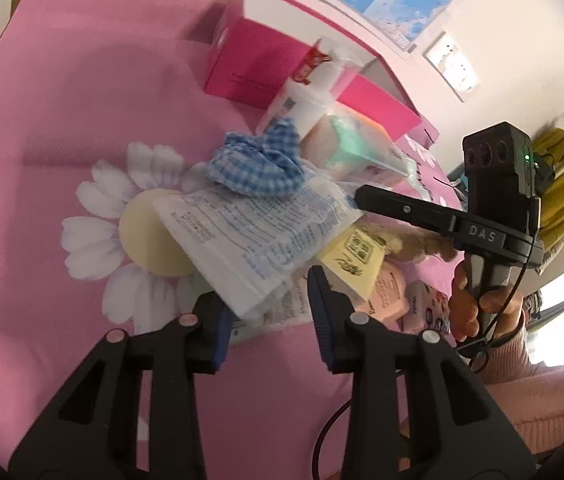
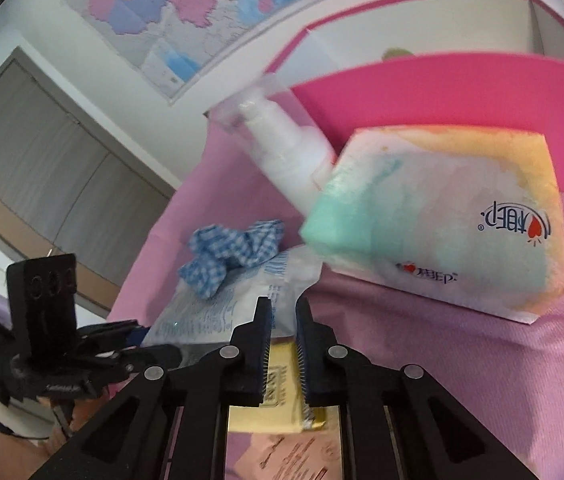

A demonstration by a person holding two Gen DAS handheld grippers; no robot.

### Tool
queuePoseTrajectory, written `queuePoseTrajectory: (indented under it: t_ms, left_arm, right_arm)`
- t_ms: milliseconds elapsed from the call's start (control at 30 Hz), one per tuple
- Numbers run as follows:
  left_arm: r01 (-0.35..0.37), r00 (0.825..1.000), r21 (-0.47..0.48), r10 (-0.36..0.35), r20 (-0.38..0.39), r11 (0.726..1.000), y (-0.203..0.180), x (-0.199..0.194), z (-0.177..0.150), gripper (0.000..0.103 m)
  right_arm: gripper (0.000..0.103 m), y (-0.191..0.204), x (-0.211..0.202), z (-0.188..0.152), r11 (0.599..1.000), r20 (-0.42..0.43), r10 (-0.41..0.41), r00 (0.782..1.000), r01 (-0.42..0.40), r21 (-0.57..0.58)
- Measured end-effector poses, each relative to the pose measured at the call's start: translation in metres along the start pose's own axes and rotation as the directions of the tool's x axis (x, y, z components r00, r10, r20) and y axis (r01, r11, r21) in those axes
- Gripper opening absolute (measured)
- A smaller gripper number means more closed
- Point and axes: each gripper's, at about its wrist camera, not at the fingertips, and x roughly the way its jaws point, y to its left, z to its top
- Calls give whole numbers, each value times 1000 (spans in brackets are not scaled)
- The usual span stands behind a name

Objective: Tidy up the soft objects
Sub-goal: 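Grasp the clear plastic bag with the right gripper and lift it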

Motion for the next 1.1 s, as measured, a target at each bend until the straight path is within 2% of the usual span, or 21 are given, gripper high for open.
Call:
queuePoseTrajectory:
  t_ms: [233, 367, 467, 533, 633, 700, 867, 900, 933, 1000, 1100]
  left_arm:
    - [40, 999, 96, -38, -16, 995, -23, 0, -11, 38]
    - [76, 996, 96, -71, -56, 993, -24, 12, -15, 39]
    - [101, 993, 82, -96, -67, 991, -22, 16, -15, 46]
    - [114, 992, 70, -109, -69, 991, -20, 16, -14, 63]
    - [144, 989, 76, -141, -45, 987, -18, 7, -14, 65]
    - [139, 990, 70, -137, -34, 988, -14, 4, -14, 66]
    - [107, 994, 45, -105, -43, 993, -6, 9, -7, 66]
    - [100, 994, 43, -98, -49, 994, -6, 12, -5, 64]
    - [87, 995, 41, -84, -59, 995, -5, 15, -4, 53]
    - [75, 995, 42, -72, -67, 996, -3, 19, -5, 41]
    - [73, 995, 46, -70, -70, 996, -2, 20, -6, 36]
  right_arm:
    - [10, 11, -31, -14, 999, 36, 20, 999, -19, -48]
    - [9, 7, -48, -29, 999, 42, -11, 999, 13, -48]
    - [9, 4, -52, -37, 998, 29, -37, 999, 38, -47]
    - [9, 4, -53, -40, 997, 18, -57, 998, 58, -57]
    - [9, 5, -51, -43, 994, -7, -75, 997, 75, -79]
    - [9, 7, -50, -43, 988, -18, -103, 995, 100, -119]
    - [10, 8, -46, -47, 984, -61, -100, 993, 89, -157]
    - [11, 8, -45, -46, 983, -64, -99, 993, 88, -159]
    - [14, 8, -46, -47, 983, -71, -96, 993, 84, -161]
    - [22, 10, -45, -44, 982, -78, -101, 992, 87, -166]
    - [35, 12, -50, -39, 985, -59, -90, 994, 80, -156]
